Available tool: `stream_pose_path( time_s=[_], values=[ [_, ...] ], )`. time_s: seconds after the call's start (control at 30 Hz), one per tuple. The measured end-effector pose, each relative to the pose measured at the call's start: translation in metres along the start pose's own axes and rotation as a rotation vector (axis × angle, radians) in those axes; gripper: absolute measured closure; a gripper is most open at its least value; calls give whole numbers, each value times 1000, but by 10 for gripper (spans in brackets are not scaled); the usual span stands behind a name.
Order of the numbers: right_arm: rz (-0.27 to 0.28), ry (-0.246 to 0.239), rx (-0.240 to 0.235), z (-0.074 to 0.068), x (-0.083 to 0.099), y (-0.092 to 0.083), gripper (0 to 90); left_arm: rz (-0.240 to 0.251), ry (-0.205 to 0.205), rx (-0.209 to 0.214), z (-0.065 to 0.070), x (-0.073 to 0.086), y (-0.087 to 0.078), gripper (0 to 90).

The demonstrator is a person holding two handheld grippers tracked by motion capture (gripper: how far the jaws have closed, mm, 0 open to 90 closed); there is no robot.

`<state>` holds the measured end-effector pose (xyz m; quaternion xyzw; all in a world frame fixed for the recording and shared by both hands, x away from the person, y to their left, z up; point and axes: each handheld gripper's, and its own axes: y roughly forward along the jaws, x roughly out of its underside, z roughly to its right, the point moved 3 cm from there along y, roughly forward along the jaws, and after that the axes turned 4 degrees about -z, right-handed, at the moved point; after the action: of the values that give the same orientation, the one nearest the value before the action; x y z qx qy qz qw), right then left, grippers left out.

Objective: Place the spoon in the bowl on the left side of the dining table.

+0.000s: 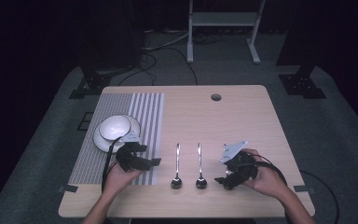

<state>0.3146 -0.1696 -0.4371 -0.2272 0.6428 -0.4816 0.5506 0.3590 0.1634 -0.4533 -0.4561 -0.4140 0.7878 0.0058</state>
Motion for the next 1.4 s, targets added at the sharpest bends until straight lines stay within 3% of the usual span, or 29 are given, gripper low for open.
stream_pose_path(
  time_s=[0.23, 0.5, 0.53, 0.7, 0.9, 1.07, 1.4],
  values=[
    [-41, -71, -30, -5, -23, 17, 316, -5, -3, 5, 0, 0, 1, 81],
    [-92, -129, -49, -11, -34, 31, 364, -9, -7, 9, 0, 1, 2, 81],
    [-103, -151, -60, -13, -37, 34, 408, -11, -7, 12, 0, 1, 3, 81],
    [-142, -195, -67, -14, -43, 42, 453, -16, -10, 19, 0, 1, 4, 81],
    [-184, -256, -54, -20, -49, 50, 484, -23, -11, 27, 0, 2, 6, 81],
    [-223, -298, -17, -25, -48, 61, 489, -31, -15, 29, 0, 2, 7, 81],
    [-219, -281, 26, -29, -45, 64, 503, -40, -13, 55, 7, 0, 13, 81]
  ],
)
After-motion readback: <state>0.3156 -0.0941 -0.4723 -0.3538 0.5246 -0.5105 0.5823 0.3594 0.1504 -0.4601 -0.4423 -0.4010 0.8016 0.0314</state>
